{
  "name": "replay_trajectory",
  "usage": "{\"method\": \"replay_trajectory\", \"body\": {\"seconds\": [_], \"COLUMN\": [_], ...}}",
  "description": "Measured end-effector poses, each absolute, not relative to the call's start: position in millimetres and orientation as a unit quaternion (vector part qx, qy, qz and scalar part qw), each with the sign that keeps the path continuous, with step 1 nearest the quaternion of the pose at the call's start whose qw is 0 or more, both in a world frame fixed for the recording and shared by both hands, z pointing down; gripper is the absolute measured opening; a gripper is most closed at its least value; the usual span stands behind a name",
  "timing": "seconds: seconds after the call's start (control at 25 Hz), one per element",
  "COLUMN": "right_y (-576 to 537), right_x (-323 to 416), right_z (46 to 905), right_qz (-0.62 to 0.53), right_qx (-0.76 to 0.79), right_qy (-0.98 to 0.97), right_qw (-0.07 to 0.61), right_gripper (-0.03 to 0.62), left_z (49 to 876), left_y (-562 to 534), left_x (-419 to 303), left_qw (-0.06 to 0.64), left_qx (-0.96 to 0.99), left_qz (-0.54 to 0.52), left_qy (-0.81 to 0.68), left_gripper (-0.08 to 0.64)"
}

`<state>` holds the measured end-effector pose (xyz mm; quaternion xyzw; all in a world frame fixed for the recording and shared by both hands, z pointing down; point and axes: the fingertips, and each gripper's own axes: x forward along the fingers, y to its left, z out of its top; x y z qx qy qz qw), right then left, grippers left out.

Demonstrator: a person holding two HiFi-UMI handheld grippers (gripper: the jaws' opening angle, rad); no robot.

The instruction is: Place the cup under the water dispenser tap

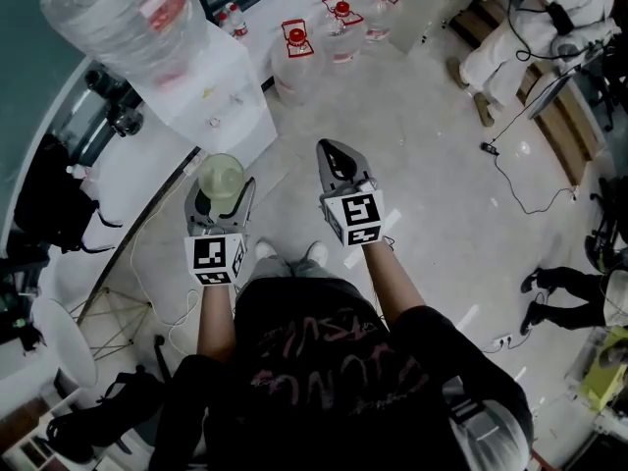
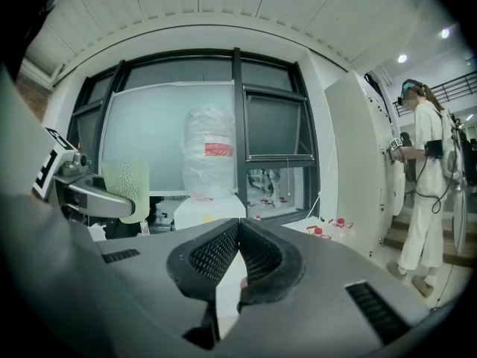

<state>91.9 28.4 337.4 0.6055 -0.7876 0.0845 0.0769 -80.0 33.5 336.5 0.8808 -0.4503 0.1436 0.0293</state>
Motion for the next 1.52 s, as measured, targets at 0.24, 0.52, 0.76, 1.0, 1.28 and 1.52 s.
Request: {"method": "replay_trajectory", "body": {"seconds": [0.24,0.52,0.76,1.0,1.28,1.52], "right_y": [2,-44,-91,-129,-152,-161], "right_x": [95,90,77,56,45,48], "right_z": [348,356,362,367,387,405], "right_qz": [0.089,0.095,0.094,0.091,0.104,0.115], "right_qx": [0.607,0.607,0.608,0.598,0.598,0.602], "right_qy": [-0.785,-0.784,-0.782,-0.788,-0.785,-0.780], "right_qw": [0.086,0.089,0.098,0.114,0.120,0.130], "right_gripper": [0.014,0.014,0.014,0.014,0.014,0.014], "left_z": [349,360,373,381,398,415], "left_y": [7,-40,-84,-115,-143,-149], "left_x": [-75,-73,-79,-83,-89,-91], "left_qw": [0.039,0.051,0.062,0.072,0.067,0.085], "left_qx": [0.884,0.888,0.896,0.904,0.911,0.911], "left_qz": [0.146,0.142,0.139,0.137,0.143,0.144], "left_qy": [-0.443,-0.435,-0.418,-0.399,-0.380,-0.376], "left_gripper": [0.344,0.344,0.344,0.344,0.344,0.344]}}
